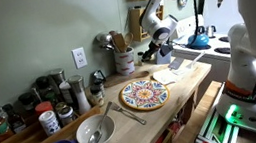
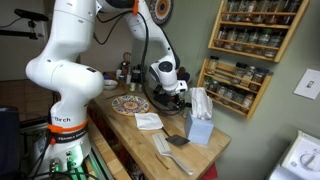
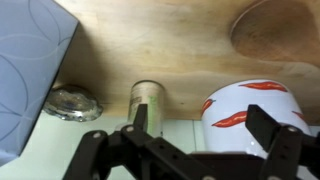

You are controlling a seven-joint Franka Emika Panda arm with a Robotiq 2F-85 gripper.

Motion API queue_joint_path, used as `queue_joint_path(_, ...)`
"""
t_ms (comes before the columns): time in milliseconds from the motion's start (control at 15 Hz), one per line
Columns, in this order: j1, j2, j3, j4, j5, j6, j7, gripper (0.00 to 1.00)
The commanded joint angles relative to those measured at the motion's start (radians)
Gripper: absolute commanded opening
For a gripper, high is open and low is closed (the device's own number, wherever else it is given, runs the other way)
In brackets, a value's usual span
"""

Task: Remove the second bottle from the far left from the shelf

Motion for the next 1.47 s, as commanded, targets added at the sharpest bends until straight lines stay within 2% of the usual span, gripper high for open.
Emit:
queue_joint_path(0, -0.033, -0.138, 0.072, -0.141, -0.274, 0.02, 0.259, 1.0)
queue_joint_path(67, -0.051, -0.159, 0.09, -0.166, -0.354, 0.008, 0.338, 1.0)
queue_joint_path(333, -0.033, -0.19, 0.041, -0.209, -0.674, -0.015, 0.659, 1.0)
queue_joint_path(867, -0.044, -0.241, -0.061, -0.129, -1.334, -0.225, 1.283, 1.0)
queue_joint_path(933, -0.246, -0.264, 0.131, -0.108, -1.416, -0.271, 1.349, 1.0)
queue_joint_path(1000, -0.285, -0.29, 0.164, -0.09, -1.492, -0.32, 1.414, 1.0)
queue_joint_path(1133, -0.403, -0.376, 0.28, -0.056, -1.634, -0.472, 1.534, 1.0)
queue_joint_path(1267, -0.47, -0.458, 0.366, -0.013, -1.679, -0.639, 1.581, 1.0)
queue_joint_path(1400, -0.499, -0.536, 0.425, 0.03, -1.675, -0.806, 1.576, 1.0)
